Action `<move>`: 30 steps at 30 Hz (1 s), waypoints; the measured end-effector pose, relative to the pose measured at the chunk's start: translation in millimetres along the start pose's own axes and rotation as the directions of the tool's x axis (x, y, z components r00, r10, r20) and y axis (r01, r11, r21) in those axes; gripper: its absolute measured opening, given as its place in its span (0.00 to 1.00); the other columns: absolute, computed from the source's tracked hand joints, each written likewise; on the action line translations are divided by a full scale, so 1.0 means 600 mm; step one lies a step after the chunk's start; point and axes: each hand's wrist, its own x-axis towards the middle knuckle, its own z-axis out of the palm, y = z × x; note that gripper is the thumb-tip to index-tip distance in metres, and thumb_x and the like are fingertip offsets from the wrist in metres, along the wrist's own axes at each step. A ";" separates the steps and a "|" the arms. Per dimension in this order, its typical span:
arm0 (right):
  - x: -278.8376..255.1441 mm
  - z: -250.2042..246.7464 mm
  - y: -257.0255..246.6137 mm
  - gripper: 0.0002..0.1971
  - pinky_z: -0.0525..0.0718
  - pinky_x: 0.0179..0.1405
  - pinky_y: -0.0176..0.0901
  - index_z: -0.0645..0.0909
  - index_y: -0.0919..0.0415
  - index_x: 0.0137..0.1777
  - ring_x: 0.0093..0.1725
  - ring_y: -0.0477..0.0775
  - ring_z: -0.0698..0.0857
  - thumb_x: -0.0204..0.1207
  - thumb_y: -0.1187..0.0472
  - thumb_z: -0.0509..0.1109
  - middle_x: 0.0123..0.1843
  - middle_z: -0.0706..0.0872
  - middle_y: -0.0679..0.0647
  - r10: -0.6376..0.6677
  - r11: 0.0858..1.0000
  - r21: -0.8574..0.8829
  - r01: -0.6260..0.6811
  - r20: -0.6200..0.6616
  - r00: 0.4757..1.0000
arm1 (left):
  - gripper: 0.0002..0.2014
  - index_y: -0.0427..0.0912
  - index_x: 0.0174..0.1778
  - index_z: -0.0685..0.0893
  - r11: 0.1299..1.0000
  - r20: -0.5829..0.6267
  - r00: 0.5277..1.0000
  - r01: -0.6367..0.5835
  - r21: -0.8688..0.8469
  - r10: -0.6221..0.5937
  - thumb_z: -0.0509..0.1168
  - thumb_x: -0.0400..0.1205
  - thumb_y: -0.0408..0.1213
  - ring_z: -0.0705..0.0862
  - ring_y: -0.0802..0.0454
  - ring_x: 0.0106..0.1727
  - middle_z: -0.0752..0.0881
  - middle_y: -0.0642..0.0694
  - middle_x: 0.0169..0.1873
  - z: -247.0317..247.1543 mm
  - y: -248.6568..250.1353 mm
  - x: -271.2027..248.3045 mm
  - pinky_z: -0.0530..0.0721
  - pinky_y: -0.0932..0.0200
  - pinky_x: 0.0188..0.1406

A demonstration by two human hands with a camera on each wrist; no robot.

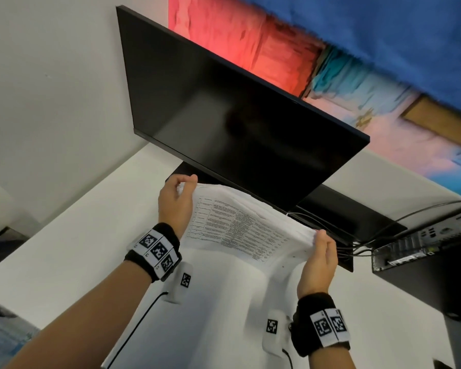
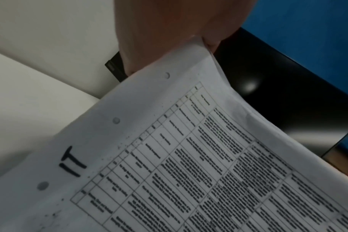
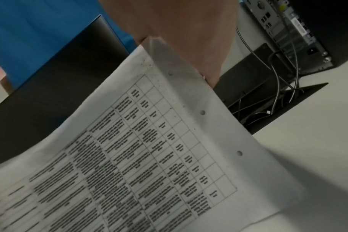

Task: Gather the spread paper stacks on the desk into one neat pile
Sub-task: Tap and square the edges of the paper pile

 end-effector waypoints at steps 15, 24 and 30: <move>0.014 -0.021 0.011 0.41 0.81 0.48 0.43 0.78 0.57 0.71 0.61 0.60 0.84 0.64 0.30 0.72 0.62 0.83 0.61 0.079 0.996 -0.056 -0.073 0.125 0.989 | 0.29 0.34 0.45 0.84 0.995 0.063 0.993 0.101 0.010 -0.101 0.64 0.76 0.62 0.89 0.44 0.37 0.90 0.36 0.37 -0.016 -0.002 -0.002 0.89 0.44 0.43; 0.018 -0.052 0.022 0.49 0.83 0.51 0.29 0.68 0.49 0.81 0.65 0.44 0.85 0.58 0.53 0.84 0.69 0.84 0.49 0.119 0.977 -0.212 -0.028 0.435 0.893 | 0.20 0.47 0.62 0.81 0.991 0.211 0.970 0.132 -0.025 -0.124 0.76 0.77 0.46 0.87 0.57 0.47 0.88 0.53 0.48 -0.032 -0.029 -0.011 0.83 0.63 0.38; 0.020 -0.068 0.027 0.60 0.73 0.77 0.55 0.66 0.44 0.83 0.76 0.58 0.78 0.48 0.36 0.88 0.78 0.80 0.56 0.219 0.974 -0.040 -0.224 0.442 0.870 | 0.11 0.53 0.48 0.86 0.980 0.257 0.948 0.198 -0.005 -0.190 0.79 0.74 0.42 0.90 0.54 0.47 0.92 0.51 0.45 -0.034 -0.066 -0.015 0.88 0.61 0.37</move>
